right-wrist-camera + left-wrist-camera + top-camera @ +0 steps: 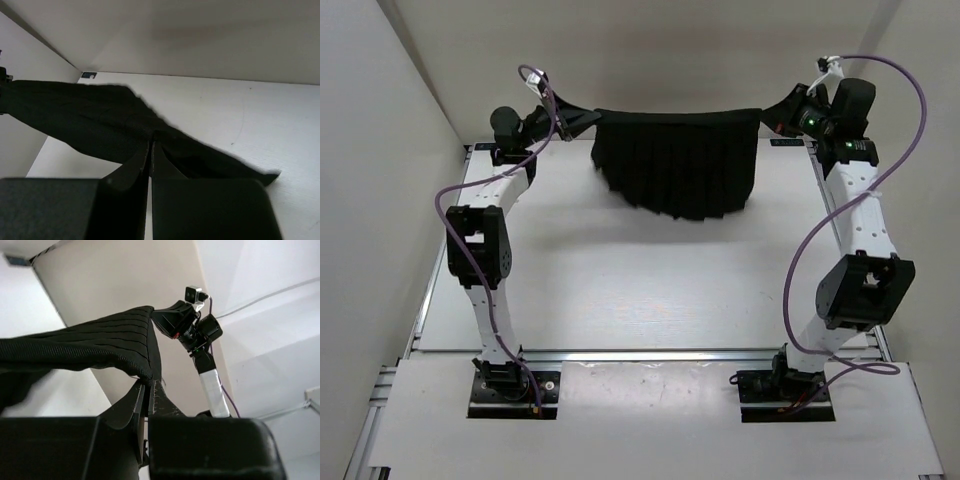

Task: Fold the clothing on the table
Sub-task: Fold the skirt

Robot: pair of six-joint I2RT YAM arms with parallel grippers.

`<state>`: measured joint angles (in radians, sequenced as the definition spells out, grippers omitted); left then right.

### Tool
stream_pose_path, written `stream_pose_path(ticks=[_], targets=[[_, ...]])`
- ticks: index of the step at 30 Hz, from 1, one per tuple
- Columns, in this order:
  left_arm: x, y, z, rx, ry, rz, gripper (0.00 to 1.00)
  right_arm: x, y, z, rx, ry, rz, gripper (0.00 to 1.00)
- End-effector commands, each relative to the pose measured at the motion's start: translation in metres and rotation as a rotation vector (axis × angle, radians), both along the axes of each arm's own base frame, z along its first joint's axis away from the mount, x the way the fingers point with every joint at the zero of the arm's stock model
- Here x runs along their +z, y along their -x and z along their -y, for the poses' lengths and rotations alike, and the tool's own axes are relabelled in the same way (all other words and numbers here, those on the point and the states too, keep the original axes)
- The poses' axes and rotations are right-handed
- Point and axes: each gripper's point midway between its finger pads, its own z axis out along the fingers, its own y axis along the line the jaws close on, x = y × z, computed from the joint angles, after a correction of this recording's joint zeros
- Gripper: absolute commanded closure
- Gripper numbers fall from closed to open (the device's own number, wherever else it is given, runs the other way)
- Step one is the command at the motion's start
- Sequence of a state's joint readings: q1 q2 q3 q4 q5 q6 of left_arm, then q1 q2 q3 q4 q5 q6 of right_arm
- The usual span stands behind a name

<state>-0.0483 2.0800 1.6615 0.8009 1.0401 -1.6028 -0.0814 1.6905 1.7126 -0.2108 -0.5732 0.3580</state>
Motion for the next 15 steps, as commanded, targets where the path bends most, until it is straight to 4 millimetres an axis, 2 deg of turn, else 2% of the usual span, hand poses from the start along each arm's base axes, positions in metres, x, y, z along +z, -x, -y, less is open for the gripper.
stream_pose_path(ticks=[1, 2, 3, 4, 5, 6, 7, 8, 9, 10, 11, 12, 13, 14, 15], targets=[[0.101, 0.033, -0.047, 0.124, 0.042, 0.298, 1.0, 0.088, 0.011, 0.039, -0.143, 0.063, 0.272, 1.0], [0.104, 0.039, -0.052, 0.131, 0.046, 0.299, 1.0, 0.101, 0.025, 0.035, -0.132, 0.06, 0.306, 1.0], [0.099, 0.048, -0.054, 0.124, 0.057, 0.285, 1.0, 0.082, 0.027, 0.033, -0.124, 0.046, 0.271, 1.0], [0.086, 0.053, -0.057, 0.119, 0.063, 0.25, 1.0, 0.066, 0.038, 0.03, -0.113, 0.031, 0.233, 1.0], [0.091, 0.067, -0.061, 0.119, 0.062, 0.256, 1.0, 0.069, 0.049, 0.027, -0.103, 0.022, 0.241, 1.0], [0.077, 0.079, -0.063, 0.12, 0.063, 0.212, 1.0, 0.047, 0.062, 0.021, -0.074, 0.003, 0.185, 1.0], [0.047, 0.084, -0.064, 0.126, 0.053, 0.132, 1.0, 0.008, 0.07, 0.016, -0.05, -0.02, 0.082, 1.0], [0.05, 0.099, -0.069, 0.142, 0.047, 0.133, 1.0, 0.006, 0.085, 0.011, -0.037, -0.02, 0.073, 1.0], [0.025, 0.115, -0.071, 0.153, 0.037, 0.071, 1.0, -0.031, 0.099, 0.006, -0.022, -0.031, -0.032, 1.0], [-0.016, 0.125, -0.069, 0.151, 0.023, -0.036, 1.0, -0.061, 0.12, 0.0, -0.01, -0.038, -0.12, 1.0], [-0.018, 0.138, -0.072, 0.168, 0.017, -0.042, 1.0, -0.086, 0.141, -0.009, 0.011, -0.048, -0.184, 1.0], [-0.046, 0.158, -0.07, 0.165, 0.016, -0.125, 1.0, -0.093, 0.164, -0.016, 0.035, -0.058, -0.226, 1.0], [-0.08, 0.175, -0.064, 0.15, 0.029, -0.236, 1.0, -0.126, 0.185, -0.019, 0.024, -0.072, -0.346, 1.0], [-0.077, 0.196, -0.054, 0.112, 0.044, -0.234, 1.0, -0.135, 0.206, -0.029, 0.047, -0.091, -0.375, 1.0], [-0.093, 0.219, -0.045, 0.08, 0.052, -0.281, 1.0, -0.136, 0.226, -0.035, 0.072, -0.104, -0.396, 1.0]])
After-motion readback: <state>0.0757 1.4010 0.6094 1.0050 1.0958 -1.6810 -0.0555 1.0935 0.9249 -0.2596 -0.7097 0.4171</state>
